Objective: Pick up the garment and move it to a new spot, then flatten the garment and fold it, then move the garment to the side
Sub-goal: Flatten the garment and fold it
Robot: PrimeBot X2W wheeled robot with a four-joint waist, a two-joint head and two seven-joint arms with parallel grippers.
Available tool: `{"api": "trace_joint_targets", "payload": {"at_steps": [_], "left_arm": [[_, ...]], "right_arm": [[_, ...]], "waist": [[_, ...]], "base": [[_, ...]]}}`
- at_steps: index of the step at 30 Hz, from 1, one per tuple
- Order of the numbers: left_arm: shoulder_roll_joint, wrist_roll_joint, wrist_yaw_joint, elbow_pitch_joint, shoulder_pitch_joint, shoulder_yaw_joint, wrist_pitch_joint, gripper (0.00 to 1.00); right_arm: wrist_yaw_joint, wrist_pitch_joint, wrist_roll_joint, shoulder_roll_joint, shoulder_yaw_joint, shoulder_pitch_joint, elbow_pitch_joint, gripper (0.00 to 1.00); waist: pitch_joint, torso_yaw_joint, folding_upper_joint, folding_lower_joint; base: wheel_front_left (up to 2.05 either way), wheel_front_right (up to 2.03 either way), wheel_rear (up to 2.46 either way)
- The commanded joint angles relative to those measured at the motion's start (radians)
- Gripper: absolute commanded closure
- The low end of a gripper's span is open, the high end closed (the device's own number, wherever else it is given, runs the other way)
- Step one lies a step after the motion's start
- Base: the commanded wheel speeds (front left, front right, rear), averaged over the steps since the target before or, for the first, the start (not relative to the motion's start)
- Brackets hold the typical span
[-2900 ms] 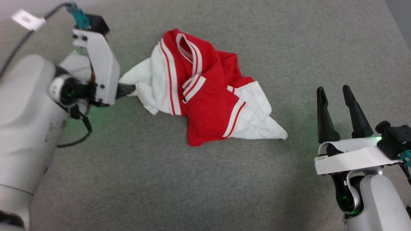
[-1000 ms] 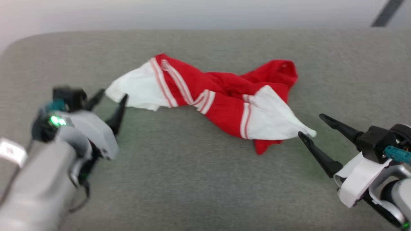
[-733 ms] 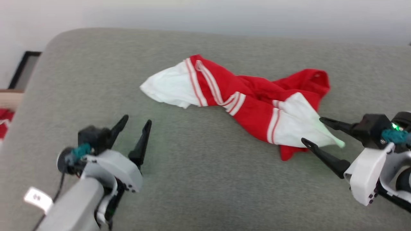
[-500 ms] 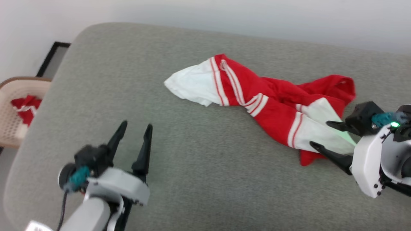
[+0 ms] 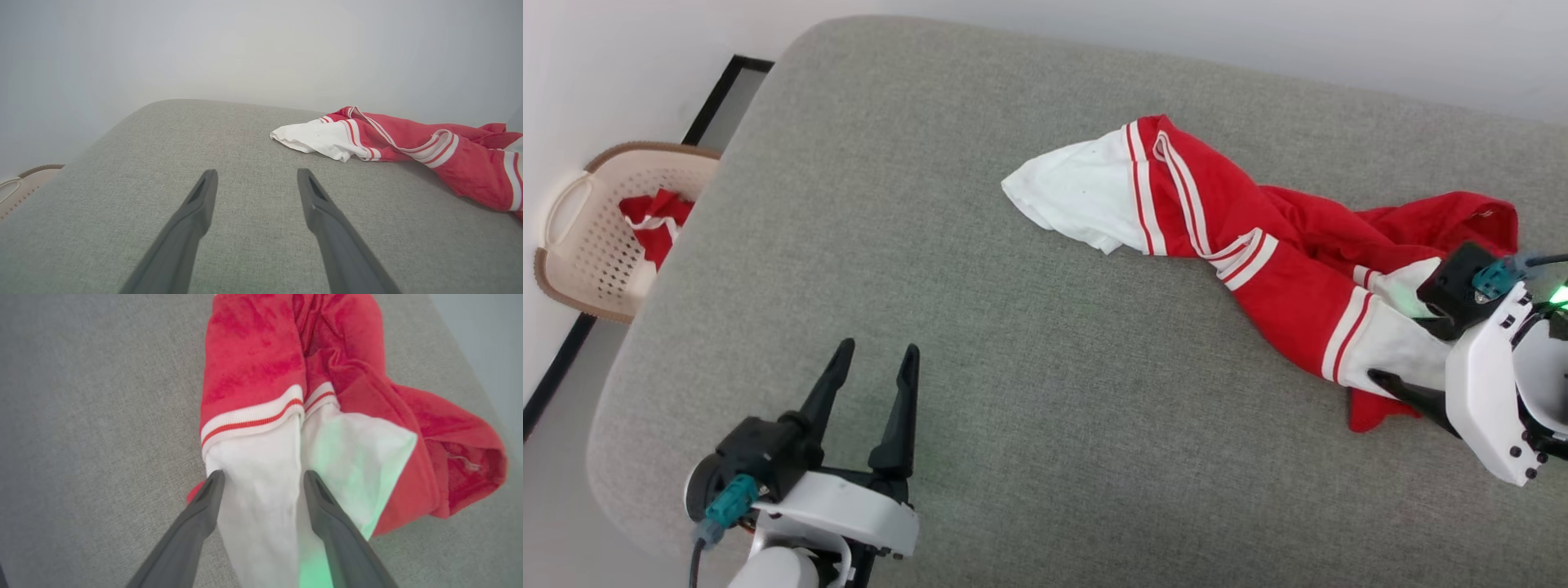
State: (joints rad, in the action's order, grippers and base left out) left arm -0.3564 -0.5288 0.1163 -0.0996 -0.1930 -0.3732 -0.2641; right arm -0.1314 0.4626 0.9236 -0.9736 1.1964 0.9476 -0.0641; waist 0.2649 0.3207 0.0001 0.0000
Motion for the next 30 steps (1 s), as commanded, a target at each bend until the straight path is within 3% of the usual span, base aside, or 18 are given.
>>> {"api": "trace_joint_targets", "payload": {"at_steps": [1,8,9,10,12,22,30], "left_arm": [[0.007,0.012,-0.008,0.004,0.012,0.011,0.000,0.00],[0.045,0.042,-0.048,-0.014,0.017,0.054,0.000,0.00],[0.051,0.047,-0.052,-0.017,0.016,0.058,0.000,0.00],[0.056,0.049,-0.057,-0.019,0.014,0.062,0.000,0.00],[0.068,0.056,-0.067,-0.025,0.010,0.069,0.000,0.00],[0.094,0.083,-0.101,-0.046,0.018,0.107,0.000,0.00],[0.103,0.083,-0.117,-0.031,0.039,0.146,0.000,0.00]], "right_arm": [[0.002,-0.006,0.010,-0.001,0.010,0.019,-0.001,0.00],[0.001,-0.025,0.031,0.014,0.064,0.051,0.017,0.00],[0.001,-0.021,0.032,0.017,0.069,0.049,0.025,0.04],[0.001,-0.021,0.032,0.017,0.073,0.051,0.027,0.40],[0.001,-0.026,0.026,0.021,0.078,0.060,0.026,1.00],[0.001,-0.163,0.064,0.019,0.036,0.092,-0.055,1.00],[0.001,-0.287,0.219,-0.032,-0.133,0.032,-0.225,1.00]], "waist": [[0.008,0.003,-0.0001,0.0000],[0.019,-0.008,-0.0001,0.0000],[0.021,-0.009,-0.0001,0.0000],[0.023,-0.010,-0.0001,0.0000],[0.027,-0.012,-0.0001,0.0000],[0.029,-0.035,-0.0001,0.0000],[0.044,-0.072,-0.0001,0.0000]], "base": [[0.00,0.00,0.00],[0.00,0.00,0.00],[0.00,0.00,0.00],[0.00,0.00,0.00],[0.00,0.00,0.00],[0.00,0.00,0.00],[0.00,0.00,0.00]]}}
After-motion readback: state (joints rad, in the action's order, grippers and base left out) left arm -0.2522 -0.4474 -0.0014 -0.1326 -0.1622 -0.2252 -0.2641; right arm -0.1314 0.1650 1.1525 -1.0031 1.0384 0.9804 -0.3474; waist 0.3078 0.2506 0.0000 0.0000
